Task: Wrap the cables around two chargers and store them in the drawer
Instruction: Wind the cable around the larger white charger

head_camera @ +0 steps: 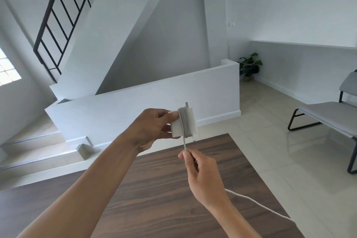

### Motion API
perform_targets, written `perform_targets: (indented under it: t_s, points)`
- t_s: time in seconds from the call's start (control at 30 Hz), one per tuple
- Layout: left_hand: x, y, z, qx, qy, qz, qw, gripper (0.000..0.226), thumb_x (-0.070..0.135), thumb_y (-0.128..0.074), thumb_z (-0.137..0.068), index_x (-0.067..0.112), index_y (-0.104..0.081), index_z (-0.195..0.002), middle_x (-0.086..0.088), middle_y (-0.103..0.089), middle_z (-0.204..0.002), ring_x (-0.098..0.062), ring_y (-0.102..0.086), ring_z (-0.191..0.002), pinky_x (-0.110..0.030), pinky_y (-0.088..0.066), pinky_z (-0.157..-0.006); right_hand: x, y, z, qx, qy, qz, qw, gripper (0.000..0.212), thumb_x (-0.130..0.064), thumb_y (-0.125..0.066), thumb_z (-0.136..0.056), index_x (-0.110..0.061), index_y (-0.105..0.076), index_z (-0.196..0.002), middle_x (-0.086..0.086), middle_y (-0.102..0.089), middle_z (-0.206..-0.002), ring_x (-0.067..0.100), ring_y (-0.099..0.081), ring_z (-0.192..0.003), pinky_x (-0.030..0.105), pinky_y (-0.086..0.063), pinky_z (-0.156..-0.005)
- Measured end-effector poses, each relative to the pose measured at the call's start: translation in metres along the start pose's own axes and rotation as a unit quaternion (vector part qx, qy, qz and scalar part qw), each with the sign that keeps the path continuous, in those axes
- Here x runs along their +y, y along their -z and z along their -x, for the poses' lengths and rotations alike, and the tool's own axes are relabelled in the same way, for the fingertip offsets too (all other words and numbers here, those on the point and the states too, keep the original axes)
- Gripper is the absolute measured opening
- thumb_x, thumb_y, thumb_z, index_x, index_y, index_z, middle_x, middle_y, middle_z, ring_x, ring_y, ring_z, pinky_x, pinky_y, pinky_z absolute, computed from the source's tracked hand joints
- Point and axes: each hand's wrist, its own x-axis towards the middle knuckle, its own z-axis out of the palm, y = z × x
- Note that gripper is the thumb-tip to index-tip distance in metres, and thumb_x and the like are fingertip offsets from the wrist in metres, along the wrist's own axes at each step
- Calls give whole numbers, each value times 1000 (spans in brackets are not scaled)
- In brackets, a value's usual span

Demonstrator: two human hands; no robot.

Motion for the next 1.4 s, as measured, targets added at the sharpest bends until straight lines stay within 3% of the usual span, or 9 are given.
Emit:
perform_targets:
  t_s: [0.33, 0.47, 0.57, 0.67, 0.77, 0.9, 1.1, 1.27, 1.4]
  points:
    - [1, -8, 7, -23, -27, -4, 999, 29, 18, -56, -96, -5, -66, -111, -8, -72, -93, -23, -70, -82, -33, -62, -75, 16, 2, -12, 27, 5, -67, 997, 24, -27, -46, -100, -28, -66, -87, -9, -38, -41, 10, -31, -37, 15, -24, -44]
    - [5, -8, 15, -61, -48, -6, 997, 28, 21, -56, -94, 0, -68, -110, -8, -74, -95, -22, -71, -85, -33, -60, -78, 22, 12, -26, -23, -17, -60, 998, 25, -23, -48, -99, -28, -65, -81, -7, -39, -44, 8, -31, -39, 20, -24, -43]
    - [0, -10, 21, -111, -55, -50, 991, 40, 30, -59, -87, 5, -67, -117, -8, -74, -105, -21, -71, -93, -33, -59, -82, 24, 26, -42, -71, -41, -8, 997, 37, -4, -50, -94, -24, -56, -64, -2, -53, -50, 17, -46, -44, 32, -38, -42]
    - [-5, -4, 25, -122, -78, -145, 979, 42, 39, -62, -84, 12, -67, -115, -6, -75, -105, -20, -71, -99, -34, -57, -85, 23, 44, -64, -97, -20, 55, 994, 25, -12, -51, -96, -20, -66, -78, 8, -67, -69, 32, -60, -64, 43, -49, -57]
    - [-10, 6, 25, -111, -88, -246, 959, 35, 44, -63, -86, 22, -68, -112, 3, -77, -99, -18, -71, -97, -35, -55, -89, 16, 62, -83, -113, -3, 102, 988, 21, -25, -53, -96, -28, -69, -83, 1, -66, -64, 25, -55, -58, 38, -45, -56]
    - [-19, 16, 19, -101, -77, -394, 910, 30, 49, -66, -87, 30, -69, -110, 9, -75, -95, -6, -69, -88, -27, -51, -77, -9, 72, -94, -171, 0, 176, 969, 23, -24, -52, -97, -26, -71, -84, -32, -55, -52, -4, -50, -50, 21, -31, -52]
    - [-23, 30, 9, -33, -64, -432, 899, 32, 48, -69, -84, 28, -68, -109, 12, -69, -96, -5, -66, -87, -28, -52, -76, -38, 67, -79, -168, 21, 226, 959, 24, -37, -47, -98, -29, -69, -92, -13, -51, -56, 5, -47, -53, 28, -41, -60]
    - [-21, 28, 6, 22, -83, -437, 895, 24, 44, -69, -84, 27, -68, -101, 12, -67, -95, -2, -63, -85, -23, -48, -71, -50, 51, -59, -148, 64, 283, 945, 32, -40, -36, -101, -25, -64, -99, -3, -66, -79, 21, -60, -72, 34, -50, -66]
    - [-21, 24, 1, 79, -77, -392, 913, 22, 43, -70, -82, 25, -71, -94, 9, -70, -90, -11, -65, -88, -33, -54, -77, -45, 32, -38, -109, 74, 265, 955, 34, -37, -30, -101, -21, -59, -94, -4, -63, -76, 21, -59, -70, 36, -49, -65]
